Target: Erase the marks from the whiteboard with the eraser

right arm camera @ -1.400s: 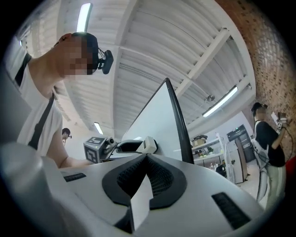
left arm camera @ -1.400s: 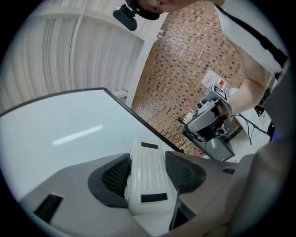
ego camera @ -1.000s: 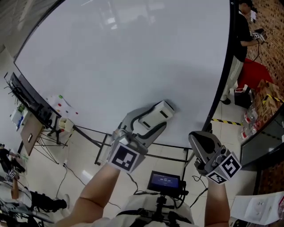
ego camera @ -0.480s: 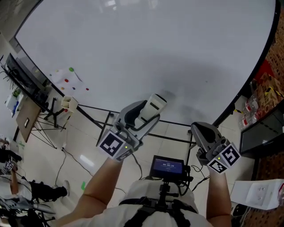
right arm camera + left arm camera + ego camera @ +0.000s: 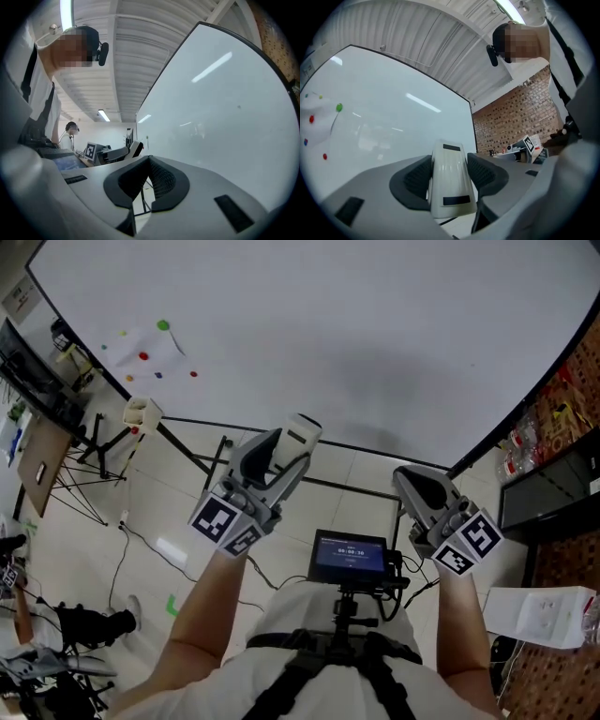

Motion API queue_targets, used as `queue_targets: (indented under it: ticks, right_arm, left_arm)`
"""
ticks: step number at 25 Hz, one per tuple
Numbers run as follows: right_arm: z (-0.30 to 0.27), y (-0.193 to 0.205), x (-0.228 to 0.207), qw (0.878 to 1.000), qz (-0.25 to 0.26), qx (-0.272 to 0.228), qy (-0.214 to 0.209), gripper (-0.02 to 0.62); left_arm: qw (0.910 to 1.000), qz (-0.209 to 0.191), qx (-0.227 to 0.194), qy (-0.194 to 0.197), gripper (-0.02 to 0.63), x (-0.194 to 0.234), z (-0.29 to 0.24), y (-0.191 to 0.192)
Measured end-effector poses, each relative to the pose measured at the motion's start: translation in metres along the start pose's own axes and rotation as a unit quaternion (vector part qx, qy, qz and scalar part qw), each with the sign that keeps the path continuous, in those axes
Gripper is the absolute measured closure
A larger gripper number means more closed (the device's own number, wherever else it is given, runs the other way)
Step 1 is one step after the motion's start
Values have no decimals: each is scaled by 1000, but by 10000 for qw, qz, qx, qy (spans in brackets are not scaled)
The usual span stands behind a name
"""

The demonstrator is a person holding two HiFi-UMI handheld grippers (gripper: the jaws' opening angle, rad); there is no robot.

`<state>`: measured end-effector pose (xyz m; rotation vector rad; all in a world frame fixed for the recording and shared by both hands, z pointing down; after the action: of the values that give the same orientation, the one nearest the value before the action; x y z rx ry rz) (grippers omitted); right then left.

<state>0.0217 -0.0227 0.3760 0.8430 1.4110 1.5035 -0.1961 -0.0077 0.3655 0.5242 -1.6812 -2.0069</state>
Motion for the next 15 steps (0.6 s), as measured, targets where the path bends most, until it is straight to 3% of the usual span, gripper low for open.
queue_targets:
  ticks: [11,15]
  right_arm:
    - [-16,44,74,9984,-314,428,210,578]
    - [-14,48,78,9973,-512,438,281,578]
  left_arm:
    - [9985,145,468,249,337,-5,80,30]
    - [9976,193,570,347,337,-2,81,35]
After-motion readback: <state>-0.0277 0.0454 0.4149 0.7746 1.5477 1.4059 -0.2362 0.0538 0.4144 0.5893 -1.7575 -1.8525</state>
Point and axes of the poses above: the fingertips, and each gripper's own axes: z backward along the fingers, x to its left, y out of its underside, the point moved 4 cm from there along z, backward along the fingers, and after that the axes turned 4 degrees about -y, right-handed, at the moved point
